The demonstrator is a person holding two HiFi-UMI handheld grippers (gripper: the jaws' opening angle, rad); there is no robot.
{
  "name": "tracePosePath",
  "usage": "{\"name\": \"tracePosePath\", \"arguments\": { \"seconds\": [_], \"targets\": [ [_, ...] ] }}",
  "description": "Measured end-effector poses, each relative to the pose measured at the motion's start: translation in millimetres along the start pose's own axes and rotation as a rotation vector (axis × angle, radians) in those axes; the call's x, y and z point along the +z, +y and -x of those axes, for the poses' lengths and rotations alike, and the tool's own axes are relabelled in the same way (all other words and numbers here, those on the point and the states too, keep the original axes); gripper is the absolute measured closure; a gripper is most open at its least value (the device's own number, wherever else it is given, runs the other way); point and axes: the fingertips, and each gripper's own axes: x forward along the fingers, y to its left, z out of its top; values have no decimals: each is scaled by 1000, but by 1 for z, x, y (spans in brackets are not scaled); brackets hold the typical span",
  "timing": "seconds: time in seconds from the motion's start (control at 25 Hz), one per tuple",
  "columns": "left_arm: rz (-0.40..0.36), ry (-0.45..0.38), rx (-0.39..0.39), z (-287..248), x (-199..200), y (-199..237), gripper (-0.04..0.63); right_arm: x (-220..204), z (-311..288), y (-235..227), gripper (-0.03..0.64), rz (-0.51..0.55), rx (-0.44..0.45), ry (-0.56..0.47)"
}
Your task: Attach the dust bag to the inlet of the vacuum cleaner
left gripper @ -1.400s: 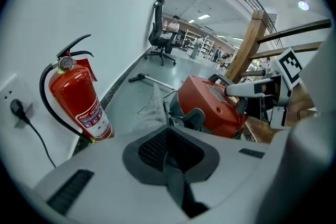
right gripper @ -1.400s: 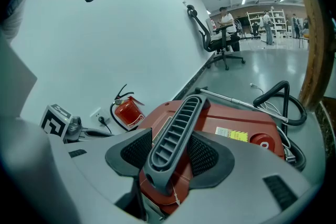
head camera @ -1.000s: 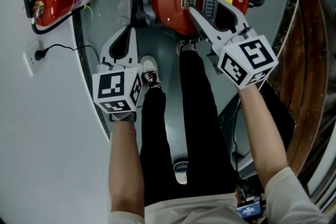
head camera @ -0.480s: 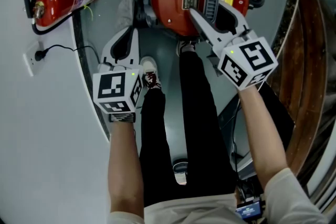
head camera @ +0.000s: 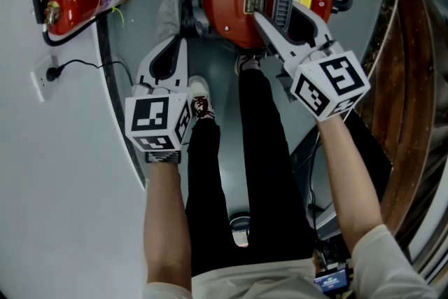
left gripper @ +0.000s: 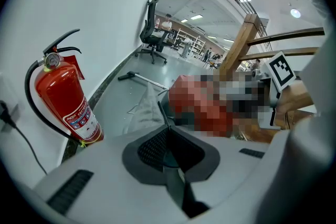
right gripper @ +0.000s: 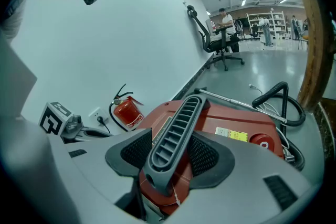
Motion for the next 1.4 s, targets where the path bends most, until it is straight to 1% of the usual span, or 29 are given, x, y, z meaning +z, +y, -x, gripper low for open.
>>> {"name": "tracePosePath", "arguments": {
  "seconds": [0.24, 0.68, 0.88, 1.0, 1.24, 1.32, 1.4],
  "targets": [
    [0, -1, -14, -1, 0, -2, 582, 0, 0, 1, 407, 0, 3, 3],
    [-28, 5, -52, -4, 1, -12, 578, 0, 0, 1, 407, 3, 4, 4],
    [-25, 6, -52, -4, 0, -11, 575, 0, 0, 1, 407, 2, 4, 6],
    [-29, 1, -34, -3, 0, -10, 569, 0, 0, 1, 407, 0, 7, 7],
    [-44, -24, 57, -2, -2, -7, 558, 0, 0, 0, 407, -1, 8, 8],
    [-46, -27, 76, -1, -3, -7, 537, 0, 0, 1, 407, -3, 11, 9],
    [-48, -26, 100, -1, -4, -6, 532, 0, 0, 1, 407, -2, 13, 10]
  ]
}}
